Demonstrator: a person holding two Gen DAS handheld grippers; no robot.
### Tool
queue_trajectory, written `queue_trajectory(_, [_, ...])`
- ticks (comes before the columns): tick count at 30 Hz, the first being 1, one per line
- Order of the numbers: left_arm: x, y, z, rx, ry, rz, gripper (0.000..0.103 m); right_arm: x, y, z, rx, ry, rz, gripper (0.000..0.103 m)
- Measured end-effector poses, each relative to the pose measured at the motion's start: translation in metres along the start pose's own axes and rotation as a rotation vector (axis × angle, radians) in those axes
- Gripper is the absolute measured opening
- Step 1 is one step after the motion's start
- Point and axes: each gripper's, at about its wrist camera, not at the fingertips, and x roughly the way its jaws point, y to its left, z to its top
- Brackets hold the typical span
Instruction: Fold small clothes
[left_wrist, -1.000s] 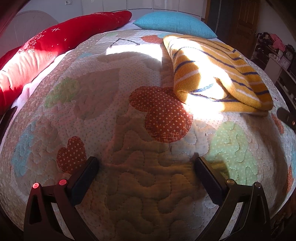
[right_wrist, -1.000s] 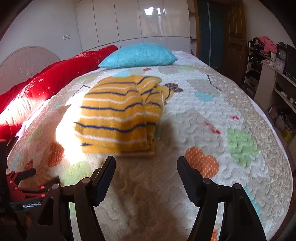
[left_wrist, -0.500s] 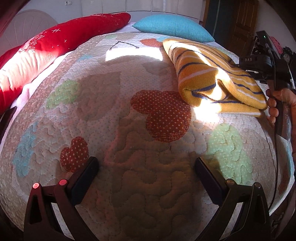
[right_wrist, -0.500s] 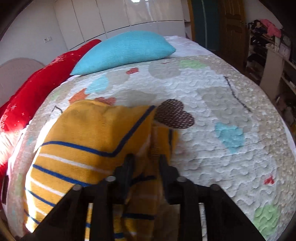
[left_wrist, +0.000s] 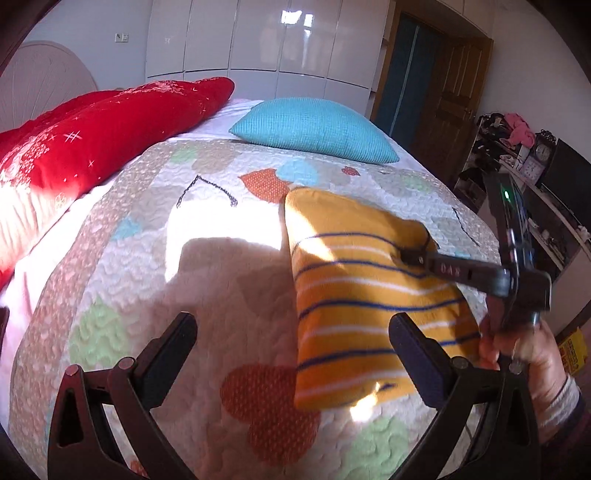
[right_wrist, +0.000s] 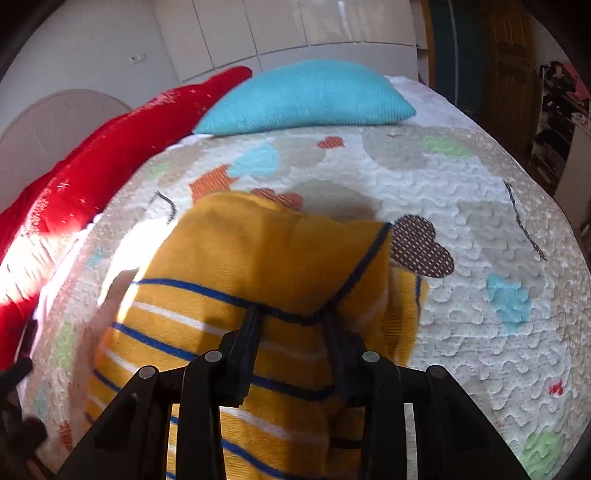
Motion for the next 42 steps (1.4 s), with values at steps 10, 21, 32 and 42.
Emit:
queue_trajectory(10, [0.129,-0.015,0.046,0.077,0.232,0.114,0.103,-0.033,-0.026,-0.018,0.015,-0.058,-0.102,0.031])
queue_trajectory(21, [0.064,-0.018,0.017,0.125,0.130,0.104,0.103,-0.081,-0.019,-0.057,0.019,-0.156,-0.046,0.039])
queue_trajectory(32, [0.046,-0.006,-0.039,0.140,0.149,0.147,0.103,-0.081,-0.003,-0.095,-0.057,-0.113,-0.084,0.054])
queue_trajectory(42, [0.022,0.017,-0.057,0.042,0.156,0.107,0.103,-0.091,-0.010,-0.138,-0.018,-0.090,-0.078,0.058])
